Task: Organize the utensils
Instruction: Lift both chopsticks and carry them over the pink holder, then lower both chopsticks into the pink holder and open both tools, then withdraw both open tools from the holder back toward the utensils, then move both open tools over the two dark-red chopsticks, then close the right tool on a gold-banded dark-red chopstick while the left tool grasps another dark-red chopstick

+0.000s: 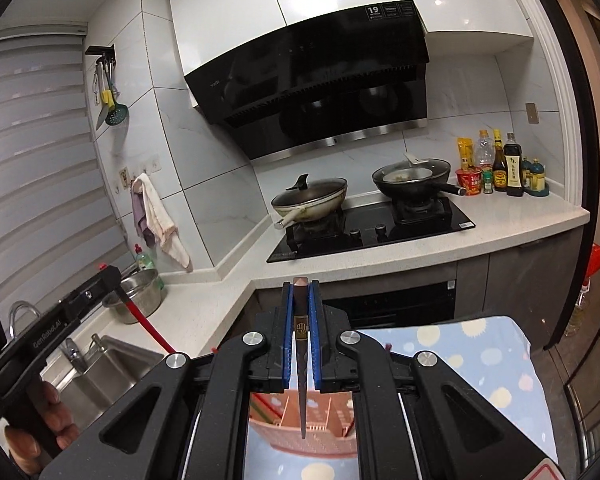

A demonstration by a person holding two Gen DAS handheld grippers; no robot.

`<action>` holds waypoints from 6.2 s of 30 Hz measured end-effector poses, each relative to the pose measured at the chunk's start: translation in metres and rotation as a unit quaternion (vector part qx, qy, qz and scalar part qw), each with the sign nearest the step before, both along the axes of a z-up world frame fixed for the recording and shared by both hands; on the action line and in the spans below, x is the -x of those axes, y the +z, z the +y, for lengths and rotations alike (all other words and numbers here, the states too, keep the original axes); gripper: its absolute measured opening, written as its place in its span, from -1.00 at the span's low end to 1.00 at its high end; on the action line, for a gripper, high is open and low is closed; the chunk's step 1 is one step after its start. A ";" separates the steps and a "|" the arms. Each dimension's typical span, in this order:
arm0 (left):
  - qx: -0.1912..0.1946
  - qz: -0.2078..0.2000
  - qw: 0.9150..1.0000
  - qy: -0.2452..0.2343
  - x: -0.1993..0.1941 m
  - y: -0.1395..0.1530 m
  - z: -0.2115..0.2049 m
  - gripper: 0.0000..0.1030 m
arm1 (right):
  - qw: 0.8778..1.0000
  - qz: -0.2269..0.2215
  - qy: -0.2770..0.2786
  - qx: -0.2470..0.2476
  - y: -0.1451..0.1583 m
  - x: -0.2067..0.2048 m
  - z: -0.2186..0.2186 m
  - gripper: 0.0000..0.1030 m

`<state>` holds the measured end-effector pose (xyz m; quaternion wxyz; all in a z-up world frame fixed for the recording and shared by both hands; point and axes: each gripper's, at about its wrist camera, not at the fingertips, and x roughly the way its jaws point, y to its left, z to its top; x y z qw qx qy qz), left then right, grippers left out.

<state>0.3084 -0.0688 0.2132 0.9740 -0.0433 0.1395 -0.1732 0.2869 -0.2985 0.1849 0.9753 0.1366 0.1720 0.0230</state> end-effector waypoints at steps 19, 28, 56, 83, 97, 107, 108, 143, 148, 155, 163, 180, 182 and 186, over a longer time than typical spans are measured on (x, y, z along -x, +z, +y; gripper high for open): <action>-0.018 0.076 0.997 0.006 -0.061 -0.068 -0.010 -0.86 | 0.996 0.087 0.007 0.017 -0.069 -0.068 0.010 -0.86; -0.025 0.087 0.996 0.010 -0.061 -0.078 -0.012 -0.62 | 0.996 0.087 -0.011 0.019 -0.075 -0.065 0.006 -0.46; -0.028 0.099 0.995 0.020 -0.012 -0.081 0.000 -0.19 | 0.995 0.088 0.008 0.036 -0.071 0.006 0.031 -0.40; -0.052 0.177 0.983 0.024 0.101 -0.154 0.026 -0.04 | 0.984 0.169 0.031 0.054 -0.148 0.147 0.060 -0.39; -0.073 0.249 0.965 0.026 0.143 -0.224 0.039 -0.04 | 0.966 0.255 0.036 0.039 -0.224 0.193 0.064 -0.39; -0.101 0.310 0.945 0.023 0.174 -0.282 0.049 -0.04 | 0.946 0.317 0.059 0.043 -0.277 0.216 0.077 -0.39; -0.102 0.314 0.944 0.022 0.177 -0.286 0.049 -0.04 | 0.944 0.321 0.061 0.044 -0.281 0.217 0.078 -0.39; -0.118 0.353 0.928 -0.023 0.210 -0.318 0.030 0.08 | 0.936 0.344 0.046 0.051 -0.307 0.215 0.073 -0.87; -0.124 0.352 0.927 -0.041 0.216 -0.320 0.019 0.10 | 0.937 0.345 0.038 0.042 -0.306 0.220 0.066 -0.87; -0.122 0.358 0.925 -0.042 0.213 -0.327 0.015 0.04 | 0.937 0.346 0.036 0.039 -0.307 0.223 0.064 -0.87; -0.125 0.354 0.926 -0.049 0.213 -0.330 0.013 -0.33 | 0.937 0.346 0.036 0.038 -0.307 0.223 0.064 -0.87; -0.104 0.346 0.930 -0.065 0.217 -0.319 0.017 -0.87 | 0.940 0.336 0.039 0.036 -0.300 0.230 0.065 -0.87; -0.100 0.340 0.933 -0.064 0.218 -0.312 0.019 -0.87 | 0.943 0.330 0.039 0.033 -0.294 0.233 0.064 -0.87; -0.089 0.324 0.940 -0.064 0.221 -0.293 0.023 -0.87 | 0.948 0.315 0.039 0.022 -0.278 0.237 0.061 -0.87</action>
